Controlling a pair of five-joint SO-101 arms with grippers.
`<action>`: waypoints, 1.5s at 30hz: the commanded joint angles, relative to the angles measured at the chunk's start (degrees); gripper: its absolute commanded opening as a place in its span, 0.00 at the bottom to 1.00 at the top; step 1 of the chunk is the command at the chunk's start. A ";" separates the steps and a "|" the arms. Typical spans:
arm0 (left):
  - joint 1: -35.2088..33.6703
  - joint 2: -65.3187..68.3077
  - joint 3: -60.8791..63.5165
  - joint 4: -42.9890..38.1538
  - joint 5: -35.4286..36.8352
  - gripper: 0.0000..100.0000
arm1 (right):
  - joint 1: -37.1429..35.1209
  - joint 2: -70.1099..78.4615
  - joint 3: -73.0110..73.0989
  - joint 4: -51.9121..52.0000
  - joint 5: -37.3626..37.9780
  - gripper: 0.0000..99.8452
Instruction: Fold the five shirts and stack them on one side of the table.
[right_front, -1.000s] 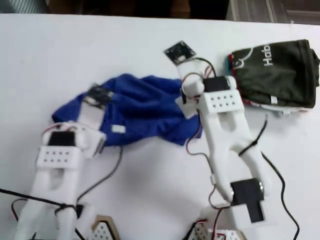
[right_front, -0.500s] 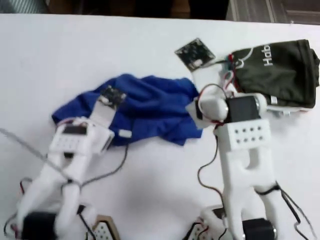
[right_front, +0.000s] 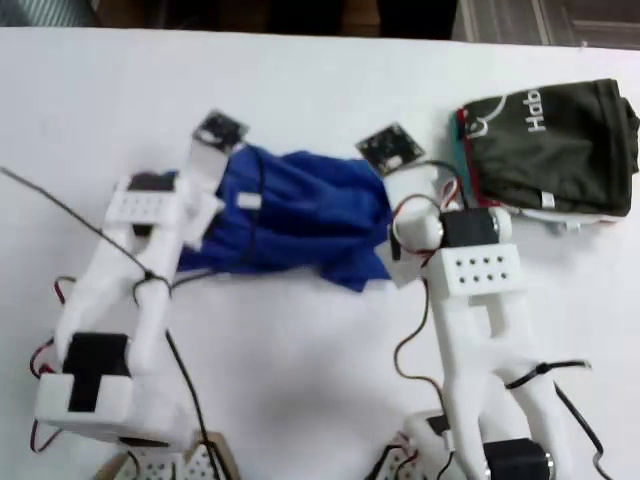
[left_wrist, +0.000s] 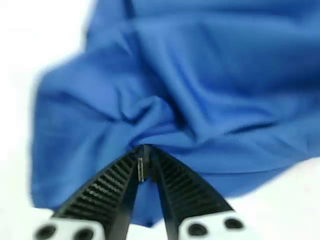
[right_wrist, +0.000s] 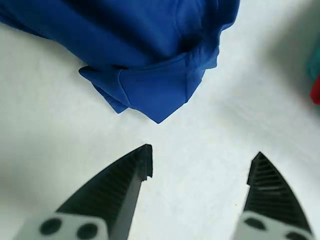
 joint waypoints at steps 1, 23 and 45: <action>-0.88 -0.18 -10.59 3.34 1.49 0.03 | 0.75 -2.68 4.57 -5.23 0.26 0.30; -4.04 16.88 -55.69 32.09 -1.49 0.16 | 0.75 -2.59 14.15 -13.93 0.26 0.30; 2.81 0.79 -21.93 41.05 -9.76 0.11 | 0.84 -2.68 13.80 -16.75 0.26 0.30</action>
